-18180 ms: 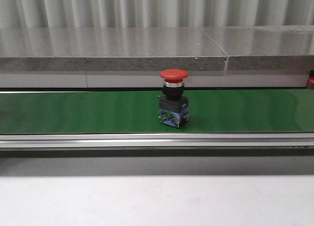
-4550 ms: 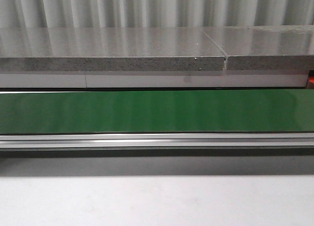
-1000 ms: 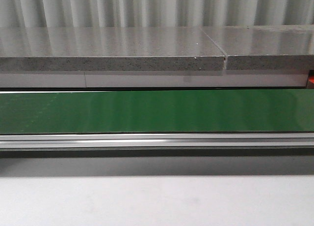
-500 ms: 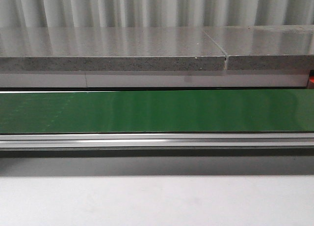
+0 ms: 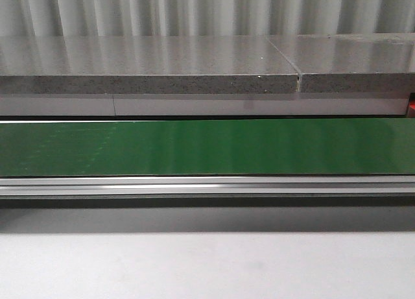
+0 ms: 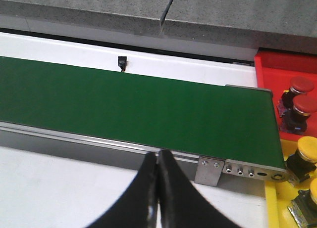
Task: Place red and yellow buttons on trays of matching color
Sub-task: 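Grasp the red button with the left gripper and lift it, then lower the red button onto the belt's near end and open the left gripper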
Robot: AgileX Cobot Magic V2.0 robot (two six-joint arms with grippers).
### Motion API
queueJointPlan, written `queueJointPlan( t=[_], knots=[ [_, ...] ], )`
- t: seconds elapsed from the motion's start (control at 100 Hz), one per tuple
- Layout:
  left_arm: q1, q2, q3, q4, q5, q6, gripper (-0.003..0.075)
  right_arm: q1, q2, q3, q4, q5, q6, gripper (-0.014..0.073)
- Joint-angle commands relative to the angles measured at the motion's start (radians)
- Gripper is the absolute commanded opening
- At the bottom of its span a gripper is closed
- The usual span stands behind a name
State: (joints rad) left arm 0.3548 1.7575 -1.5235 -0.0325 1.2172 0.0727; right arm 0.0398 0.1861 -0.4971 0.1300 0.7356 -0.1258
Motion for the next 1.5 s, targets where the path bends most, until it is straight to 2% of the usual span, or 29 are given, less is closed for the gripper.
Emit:
queueJointPlan(
  t=[0.0,0.31,0.56,0.63,0.78,0.83,0.89,0.99,1.12,1.23,1.37,1.49],
  knots=[
    [-0.044,-0.068,-0.041,-0.005,0.017,-0.002,0.0258,0.001,0.009,-0.024,0.002,-0.069,-0.012,-0.0017],
    [-0.190,-0.050,-0.054,-0.013,0.055,-0.010,0.0258,0.001,0.009,-0.024,0.002,-0.069,-0.012,-0.0017],
    [-0.199,-0.002,-0.056,-0.017,0.055,-0.010,0.0270,0.001,0.009,-0.024,0.002,-0.069,-0.012,-0.0017],
    [-0.199,-0.002,-0.060,-0.022,0.055,-0.010,0.0320,0.001,0.009,-0.024,0.002,-0.070,-0.012,-0.0017],
    [-0.199,-0.002,-0.082,-0.073,0.055,0.001,0.0536,0.001,0.009,-0.024,0.002,-0.070,-0.012,-0.0017],
    [-0.199,-0.002,-0.094,-0.073,0.052,0.001,0.0560,0.001,0.009,-0.024,0.002,-0.070,-0.012,-0.0017],
    [-0.199,-0.002,-0.114,-0.073,0.050,-0.008,0.0553,0.001,0.009,-0.024,0.002,-0.070,-0.012,-0.0017],
    [-0.199,-0.002,-0.158,-0.044,0.050,-0.086,0.0552,0.001,0.009,-0.024,0.002,-0.070,-0.012,-0.0017],
    [-0.194,-0.002,-0.194,0.100,0.023,-0.269,0.0552,0.001,0.009,-0.024,0.002,-0.070,-0.012,-0.0017],
    [-0.159,0.002,-0.197,0.109,0.023,-0.380,0.0545,0.001,0.009,-0.024,0.002,-0.070,-0.012,-0.0017],
    [-0.082,0.025,-0.197,0.032,0.025,-0.526,0.0545,0.001,0.009,-0.024,0.002,-0.070,-0.012,-0.0017],
    [-0.004,0.049,-0.197,-0.153,0.025,-0.641,0.0545,0.001,0.009,-0.024,0.002,-0.070,-0.012,-0.0017]
  ],
)
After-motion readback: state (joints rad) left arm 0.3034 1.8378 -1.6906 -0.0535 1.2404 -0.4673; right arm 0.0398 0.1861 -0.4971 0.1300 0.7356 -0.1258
